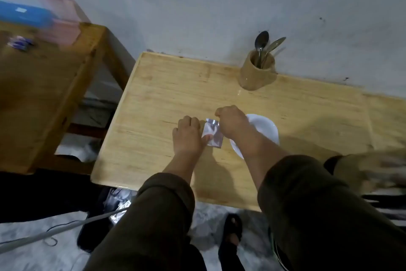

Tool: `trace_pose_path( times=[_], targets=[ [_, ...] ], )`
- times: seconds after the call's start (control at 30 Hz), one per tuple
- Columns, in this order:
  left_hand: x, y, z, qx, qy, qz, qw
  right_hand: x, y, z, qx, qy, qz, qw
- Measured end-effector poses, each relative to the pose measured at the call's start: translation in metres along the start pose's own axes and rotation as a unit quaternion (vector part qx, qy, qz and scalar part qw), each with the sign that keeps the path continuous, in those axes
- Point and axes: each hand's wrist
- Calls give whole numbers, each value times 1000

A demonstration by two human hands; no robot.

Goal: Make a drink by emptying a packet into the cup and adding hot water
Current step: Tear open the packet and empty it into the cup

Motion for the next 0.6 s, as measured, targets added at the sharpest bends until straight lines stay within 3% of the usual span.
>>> trace_pose_path(
  times=[0.17, 0.33, 0.43, 0.6],
  targets=[
    [-11, -10, 2, -9, 51, -8, 999, 1, -13, 10, -16, 11, 32, 999],
    [-12, -17, -1, -15, 81, 20, 996, 0, -21, 12, 39, 17, 20, 999],
    [-11, -24, -4, -53, 137, 27, 989, -3, -20, 1, 40, -37, 27, 998],
    [3, -29, -37, -102, 365, 5, 925, -7, -9, -32, 84, -134, 50, 986]
  ],
)
Point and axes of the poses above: each hand's wrist, its own y-axis away from the middle knuckle, its own z-axis out of the palm, x = y × z, and after that the axes turned 12 degrees about -z, right-handed
